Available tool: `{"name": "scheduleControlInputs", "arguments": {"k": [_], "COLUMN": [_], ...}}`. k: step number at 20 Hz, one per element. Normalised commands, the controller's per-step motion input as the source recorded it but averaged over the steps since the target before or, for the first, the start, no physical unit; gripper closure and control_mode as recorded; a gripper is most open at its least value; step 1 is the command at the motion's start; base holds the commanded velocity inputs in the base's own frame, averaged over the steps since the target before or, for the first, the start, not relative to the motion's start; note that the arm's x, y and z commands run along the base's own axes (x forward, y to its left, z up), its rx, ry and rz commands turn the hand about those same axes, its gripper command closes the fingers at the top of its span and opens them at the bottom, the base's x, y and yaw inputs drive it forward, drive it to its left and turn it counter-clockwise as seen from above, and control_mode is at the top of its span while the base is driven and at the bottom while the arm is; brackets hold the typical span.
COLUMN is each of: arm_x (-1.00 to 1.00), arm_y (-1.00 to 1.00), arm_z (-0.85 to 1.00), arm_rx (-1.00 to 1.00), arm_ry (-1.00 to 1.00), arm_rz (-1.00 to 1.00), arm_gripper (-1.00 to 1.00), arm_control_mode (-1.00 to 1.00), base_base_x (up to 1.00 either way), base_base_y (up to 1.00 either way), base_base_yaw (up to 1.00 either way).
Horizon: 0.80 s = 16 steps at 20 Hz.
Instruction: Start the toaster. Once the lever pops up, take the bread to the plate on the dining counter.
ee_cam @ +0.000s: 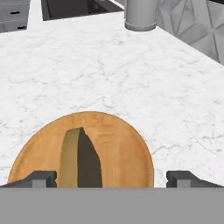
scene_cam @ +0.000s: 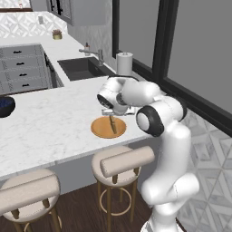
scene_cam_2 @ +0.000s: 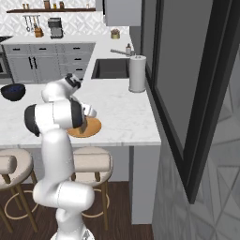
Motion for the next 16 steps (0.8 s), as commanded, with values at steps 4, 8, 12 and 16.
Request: {"name": "scheduleControlInputs", "arguments": {"k": [4, 8, 12, 16], "arm_x": [0.14, 0.0, -0.06, -0.01], "arm_y": [0.35, 0.07, 0.56, 0.29], "arm_z": [0.08, 0.56, 0.11, 0.37], "arm_rx": [0.07, 0.05, 0.0, 0.04], "arm_ry": [0.32, 0.07, 0.04, 0.07], "arm_rz": [0.0, 0.0, 0.0, -0.02], "arm_gripper": [-1.0, -1.0, -1.0, -1.0], "arm_control_mode": [-1.0, -1.0, -1.0, -1.0], "base_base_x": [0.0, 0.0, 0.0, 0.0], "base_base_y": [0.0, 0.0, 0.0, 0.0], "base_base_yaw": [0.0, 0.0, 0.0, 0.0]}}
